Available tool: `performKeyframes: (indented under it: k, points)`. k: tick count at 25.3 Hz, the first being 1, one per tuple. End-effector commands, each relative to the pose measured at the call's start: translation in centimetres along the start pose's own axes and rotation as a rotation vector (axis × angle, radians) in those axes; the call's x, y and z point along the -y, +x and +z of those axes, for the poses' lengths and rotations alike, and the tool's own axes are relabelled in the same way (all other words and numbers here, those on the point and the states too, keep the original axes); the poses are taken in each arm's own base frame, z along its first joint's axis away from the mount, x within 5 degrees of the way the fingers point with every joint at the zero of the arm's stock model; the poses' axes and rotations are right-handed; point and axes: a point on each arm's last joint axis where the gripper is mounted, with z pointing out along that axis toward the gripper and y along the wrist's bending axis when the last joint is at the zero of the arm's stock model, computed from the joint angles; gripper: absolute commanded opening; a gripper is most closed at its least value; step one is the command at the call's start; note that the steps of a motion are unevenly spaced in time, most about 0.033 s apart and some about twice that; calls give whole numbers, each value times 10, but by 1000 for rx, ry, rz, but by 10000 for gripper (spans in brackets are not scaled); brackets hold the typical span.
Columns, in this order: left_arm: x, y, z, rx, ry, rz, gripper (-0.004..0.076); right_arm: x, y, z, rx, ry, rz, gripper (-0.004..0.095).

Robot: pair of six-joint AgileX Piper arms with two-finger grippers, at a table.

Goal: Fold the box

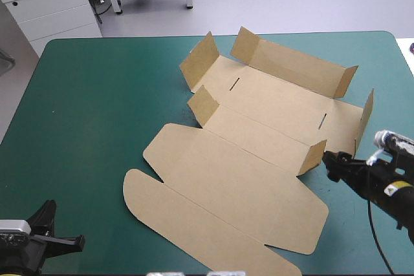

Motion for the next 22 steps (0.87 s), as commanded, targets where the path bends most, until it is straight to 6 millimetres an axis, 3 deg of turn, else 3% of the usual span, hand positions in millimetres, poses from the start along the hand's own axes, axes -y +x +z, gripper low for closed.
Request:
performKeyframes:
  k: [1,9,12,19,22]
  points:
    - [0,-14,-9,118,2,-6,-10,-7,-29,21,2,-6,55,819]
    - [0,-14,-9,118,2,-6,-10,2,-45,92,-210,74,130,819]
    - [0,-14,-9,118,2,-6,-10,7,-49,131,-316,95,185,819]
    - [0,-14,-9,118,2,-6,-10,7,-43,166,-452,49,296,812]
    - [0,-14,-9,118,2,-6,-10,8,-37,169,-517,54,310,683]
